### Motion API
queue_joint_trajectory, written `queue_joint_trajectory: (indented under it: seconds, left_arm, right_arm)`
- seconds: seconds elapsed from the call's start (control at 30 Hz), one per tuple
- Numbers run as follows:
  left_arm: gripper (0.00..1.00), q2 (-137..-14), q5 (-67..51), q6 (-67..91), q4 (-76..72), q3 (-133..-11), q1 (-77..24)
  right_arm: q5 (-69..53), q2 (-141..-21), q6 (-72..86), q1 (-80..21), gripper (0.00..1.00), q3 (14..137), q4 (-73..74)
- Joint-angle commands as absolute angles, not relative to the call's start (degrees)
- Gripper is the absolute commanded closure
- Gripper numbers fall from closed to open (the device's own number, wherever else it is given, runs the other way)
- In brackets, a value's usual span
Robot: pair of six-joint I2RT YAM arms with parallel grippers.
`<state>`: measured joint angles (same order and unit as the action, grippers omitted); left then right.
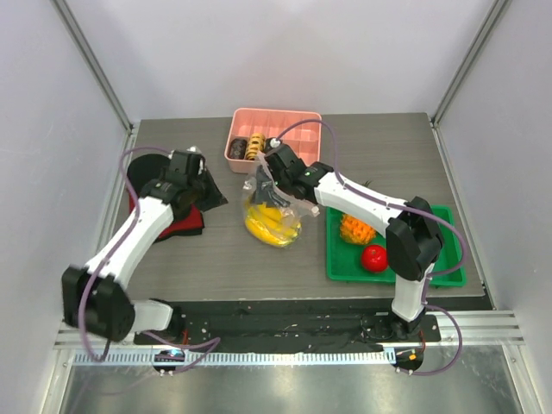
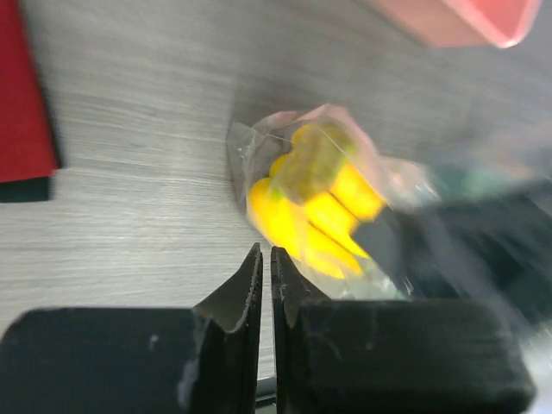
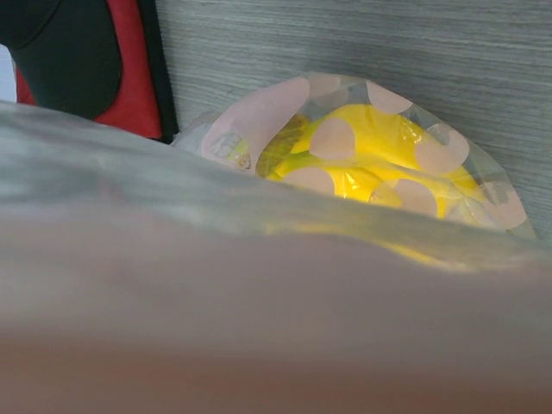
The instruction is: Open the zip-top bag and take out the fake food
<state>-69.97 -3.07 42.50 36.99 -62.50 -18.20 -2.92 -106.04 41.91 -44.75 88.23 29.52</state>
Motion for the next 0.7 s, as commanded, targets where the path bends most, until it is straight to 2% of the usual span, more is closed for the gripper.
queue_joint_trajectory:
  seconds: [0.0,0.23,0.67]
  left_arm:
    - [0.94,-81.2,-15.9,44.6,29.1,-65.0,-13.3]
    - [0.96,-90.8,-20.5,44.1,20.6,-65.7,-12.7]
    - [0.96,-96.7,-28.6,47.1,9.8,-63.2,-15.8]
  right_arm:
    - [-6.8,-105.0,41.0,-44.4,0.43,88.9,27.6]
    - [-8.7,-108.5,38.6,-44.0,0.38,91.7,26.9]
    - [-6.3,-111.0,36.5,-43.8,0.35,91.8,23.3]
